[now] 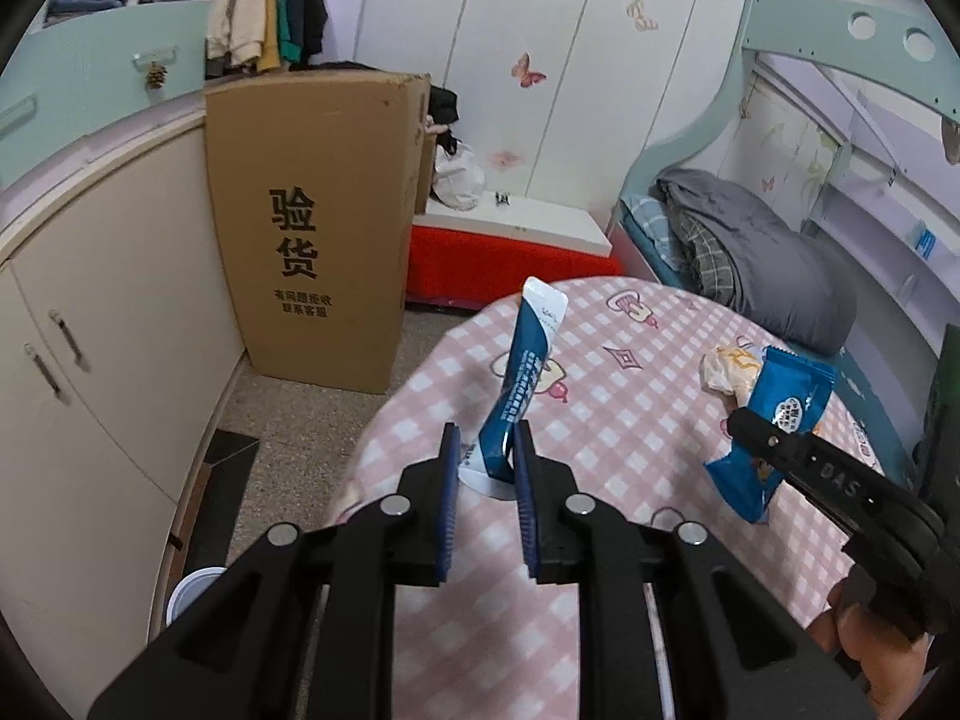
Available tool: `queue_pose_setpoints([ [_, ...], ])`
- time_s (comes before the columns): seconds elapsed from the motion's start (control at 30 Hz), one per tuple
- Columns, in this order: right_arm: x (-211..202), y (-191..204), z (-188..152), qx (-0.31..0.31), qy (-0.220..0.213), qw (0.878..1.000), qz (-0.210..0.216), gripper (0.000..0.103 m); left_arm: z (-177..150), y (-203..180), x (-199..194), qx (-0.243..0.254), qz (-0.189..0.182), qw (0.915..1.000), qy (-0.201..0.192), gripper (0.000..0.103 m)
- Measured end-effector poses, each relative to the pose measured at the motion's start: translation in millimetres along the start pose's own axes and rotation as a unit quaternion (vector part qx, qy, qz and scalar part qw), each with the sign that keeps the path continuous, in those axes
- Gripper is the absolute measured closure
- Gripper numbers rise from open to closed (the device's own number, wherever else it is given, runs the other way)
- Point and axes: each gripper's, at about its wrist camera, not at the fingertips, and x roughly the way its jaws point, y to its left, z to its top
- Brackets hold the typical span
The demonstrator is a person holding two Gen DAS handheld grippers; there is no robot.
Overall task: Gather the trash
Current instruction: 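Grasp the white-blue tube with the left tool while the right tool grasps the blue snack wrapper, then carry the tube and blue wrapper over the wastebasket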
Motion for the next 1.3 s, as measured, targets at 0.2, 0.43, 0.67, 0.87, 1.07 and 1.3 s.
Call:
queue_pose_setpoints([
  [0.2, -35.0, 43.1, -19.8, -0.030, 0.005, 0.998, 0.059, 0.091, -13.1, 23.6, -49.2, -0.008, 0.012, 0.9996, -0.023, 0.086],
  [0.43, -49.4, 101.6, -55.1, -0.077, 0.032, 0.990, 0.113, 0.091, -40.6, 68.6, -103.5, -0.025, 0.048, 0.9975, -0.044, 0.086],
  [0.67, -37.0, 173.1, -110.0, -0.142, 0.074, 0.975, 0.154, 0.091, -74.0, 128.5, -132.0, -0.059, 0.101, 0.9923, -0.039, 0.086],
  [0.87, -13.9, 218.0, -157.8, -0.193, 0.114, 0.959, 0.172, 0.091, -103.8, 181.0, -138.7, -0.091, 0.141, 0.9856, -0.016, 0.086],
  [1.07, 15.0, 247.7, -197.6, -0.224, 0.150, 0.946, 0.181, 0.091, -126.6, 227.1, -125.0, -0.114, 0.188, 0.9753, 0.017, 0.086],
  [1.3, 41.0, 264.3, -222.7, -0.245, 0.170, 0.938, 0.175, 0.091, -134.7, 254.5, -105.9, -0.126, 0.213, 0.9680, 0.042, 0.086],
])
